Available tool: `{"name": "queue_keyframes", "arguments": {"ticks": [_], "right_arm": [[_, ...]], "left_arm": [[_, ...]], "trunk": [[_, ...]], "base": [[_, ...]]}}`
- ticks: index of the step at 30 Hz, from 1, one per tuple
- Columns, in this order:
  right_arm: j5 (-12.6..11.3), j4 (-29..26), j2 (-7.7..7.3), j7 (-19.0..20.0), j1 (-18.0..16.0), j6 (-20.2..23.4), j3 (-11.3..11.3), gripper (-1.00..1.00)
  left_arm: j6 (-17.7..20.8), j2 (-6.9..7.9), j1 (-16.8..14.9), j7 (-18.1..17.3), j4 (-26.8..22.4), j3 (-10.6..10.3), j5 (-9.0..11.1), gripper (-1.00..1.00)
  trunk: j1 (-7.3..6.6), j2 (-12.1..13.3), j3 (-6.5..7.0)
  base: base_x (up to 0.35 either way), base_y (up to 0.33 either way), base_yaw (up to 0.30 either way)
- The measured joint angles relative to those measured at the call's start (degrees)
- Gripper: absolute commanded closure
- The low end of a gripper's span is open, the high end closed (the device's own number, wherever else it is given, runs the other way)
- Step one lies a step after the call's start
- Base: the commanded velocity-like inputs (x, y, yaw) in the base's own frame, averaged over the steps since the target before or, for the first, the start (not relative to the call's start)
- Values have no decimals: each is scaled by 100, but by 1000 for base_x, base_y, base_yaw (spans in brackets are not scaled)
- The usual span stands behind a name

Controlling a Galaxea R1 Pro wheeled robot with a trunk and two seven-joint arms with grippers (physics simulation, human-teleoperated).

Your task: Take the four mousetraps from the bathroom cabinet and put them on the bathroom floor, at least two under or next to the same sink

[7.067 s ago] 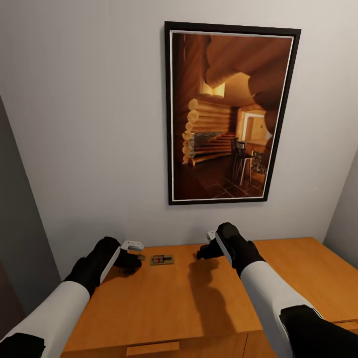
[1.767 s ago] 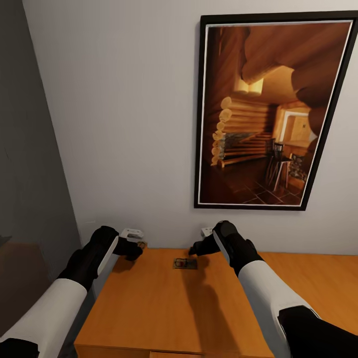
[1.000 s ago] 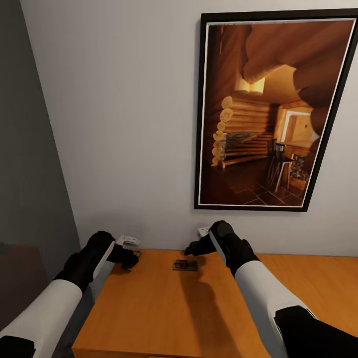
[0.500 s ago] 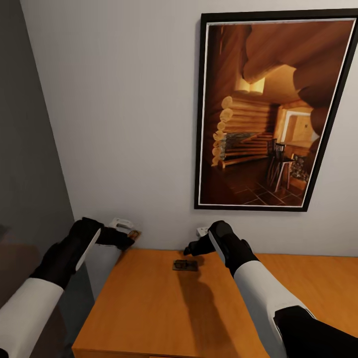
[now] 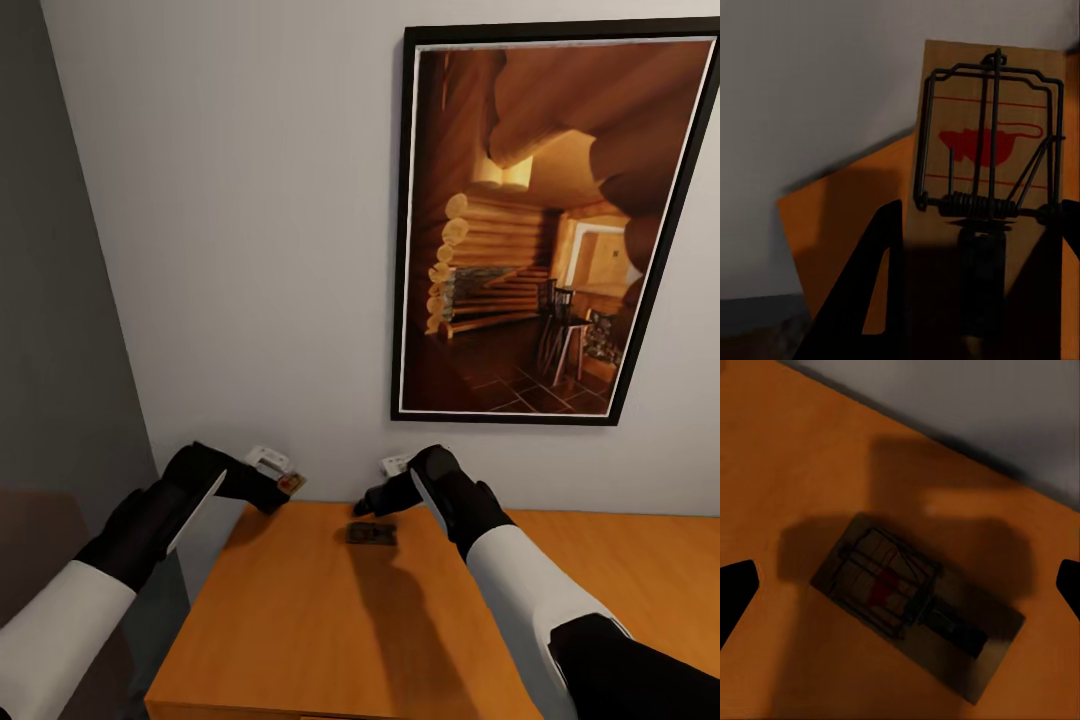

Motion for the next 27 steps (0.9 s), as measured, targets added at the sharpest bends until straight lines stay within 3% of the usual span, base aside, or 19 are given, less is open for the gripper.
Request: {"name": "queue_keyframes", "arguments": {"ticks": [9, 13, 18, 27], "right_arm": [[3, 59, 0, 784, 0, 59, 80, -100], [259, 31, 0, 1053, -3, 165, 89, -100], [582, 1, -1, 1141, -3, 381, 86, -100], [740, -67, -14, 1173, -7, 482, 92, -100]], "left_arm": [[0, -3, 2, -4, -136, -53, 11, 100], [-1, -3, 3, -4, -139, -55, 12, 100], [-1, -4, 3, -7, -140, -56, 12, 100], [0, -9, 2, -4, -135, -57, 10, 100]], "trunk": [[0, 0, 0], [0, 0, 0], [0, 0, 0], [-1, -1, 0]], "base": [[0, 0, 0], [0, 0, 0], [0, 0, 0], [48, 0, 0]]}}
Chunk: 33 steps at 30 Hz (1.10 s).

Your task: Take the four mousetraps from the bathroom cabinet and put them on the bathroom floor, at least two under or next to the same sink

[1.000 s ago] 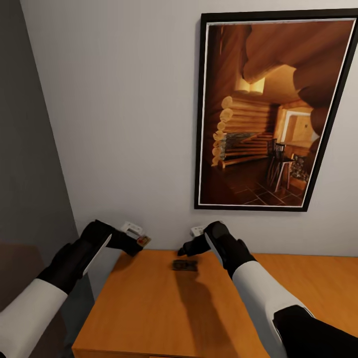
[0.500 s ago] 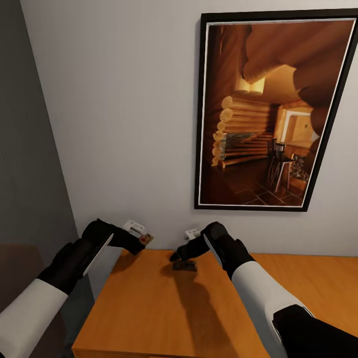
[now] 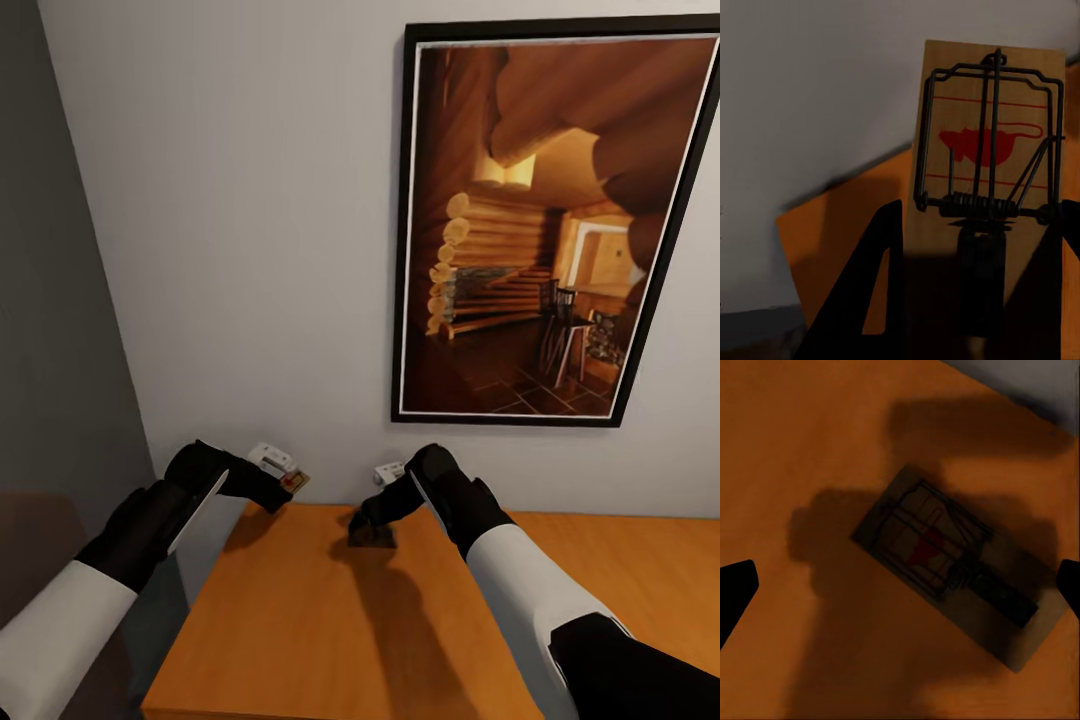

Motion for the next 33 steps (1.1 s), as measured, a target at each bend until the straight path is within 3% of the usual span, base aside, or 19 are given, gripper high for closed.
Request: {"name": "queue_keyframes", "arguments": {"ticks": [33], "right_arm": [[24, -23, -2, 1, 1, 4, 1, -100]], "left_arm": [[1, -14, 3, 4, 53, 2, -38, 100]], "trunk": [[0, 0, 0]], "base": [[27, 0, 0]]}}
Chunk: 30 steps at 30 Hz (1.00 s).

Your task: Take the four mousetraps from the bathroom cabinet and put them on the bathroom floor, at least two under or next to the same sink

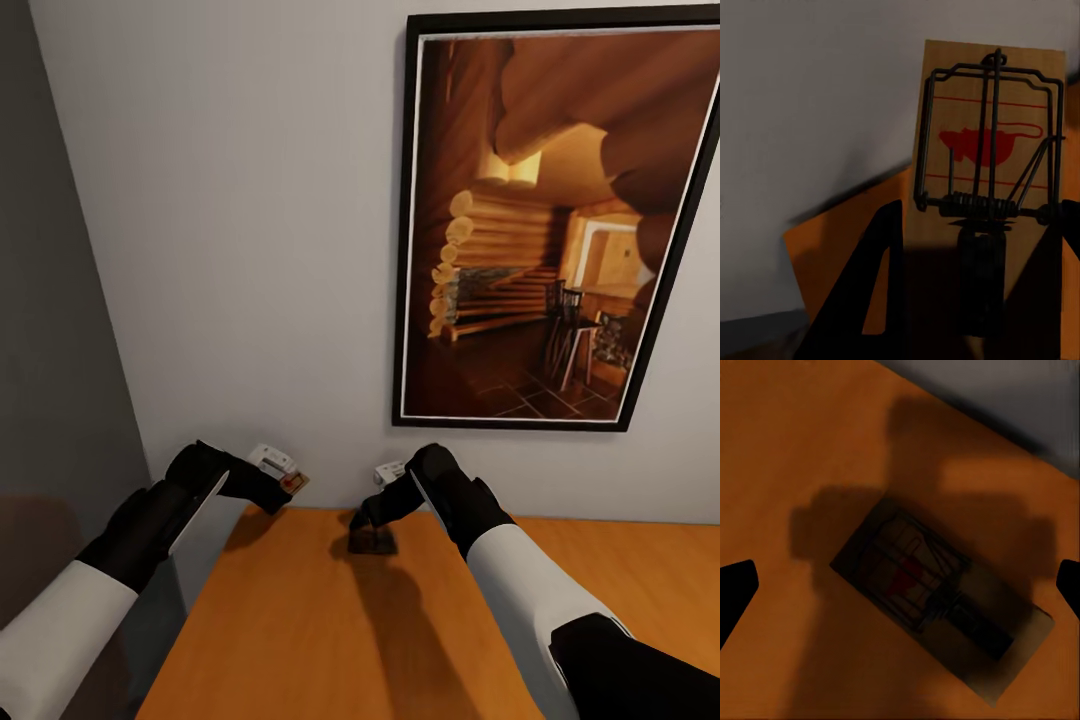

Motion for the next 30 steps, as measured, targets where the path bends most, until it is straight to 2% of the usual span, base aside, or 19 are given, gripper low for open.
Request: {"name": "queue_keyframes", "arguments": {"ticks": [30], "right_arm": [[7, -33, -11, -15, 4, 1, -7, -100]], "left_arm": [[0, -5, -2, -2, 20, 7, 0, 100]], "trunk": [[1, 1, 0]], "base": [[9, 0, 0]]}}
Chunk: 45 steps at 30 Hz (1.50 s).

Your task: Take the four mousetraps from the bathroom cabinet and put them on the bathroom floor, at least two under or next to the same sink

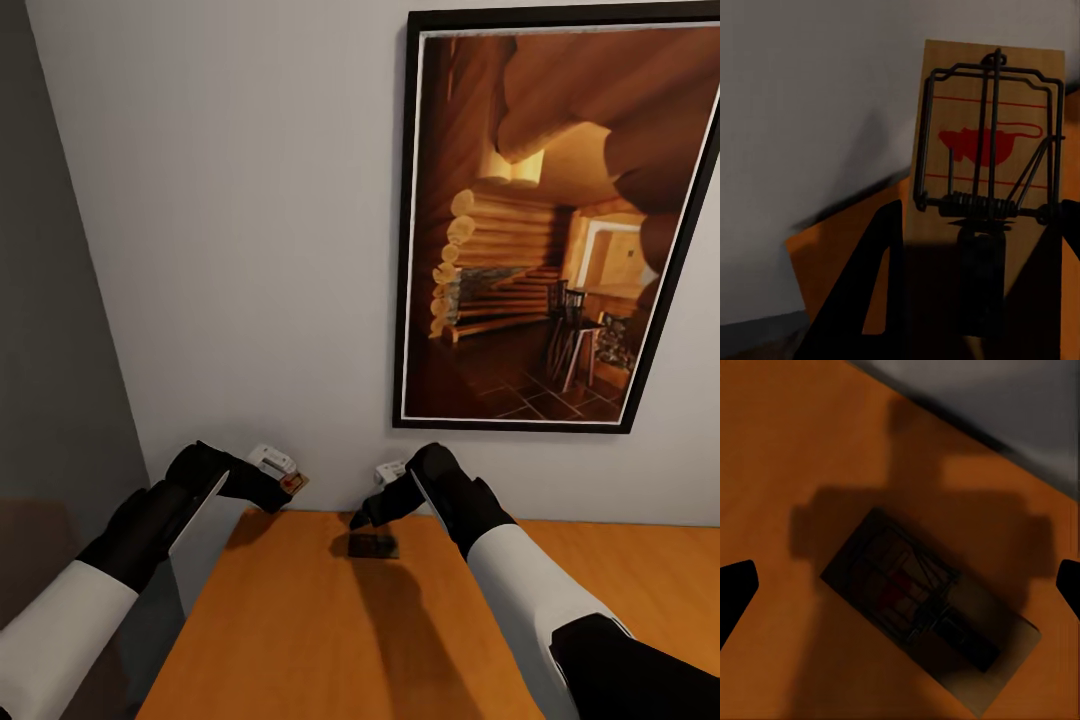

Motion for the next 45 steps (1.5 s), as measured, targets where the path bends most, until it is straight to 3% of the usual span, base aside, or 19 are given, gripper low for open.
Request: {"name": "queue_keyframes", "arguments": {"ticks": [15, 45], "right_arm": [[-6, -78, 11, -30, 1, 6, -10, -100], [-25, -74, 20, -30, 1, 12, -6, -100]], "left_arm": [[0, 4, 2, -3, -1, -3, 1, 100], [0, -9, 1, 3, 138, -3, -7, 100]], "trunk": [[0, 0, 34], [0, 0, 37]], "base": [[0, 0, 110], [31, -38, 5]]}}
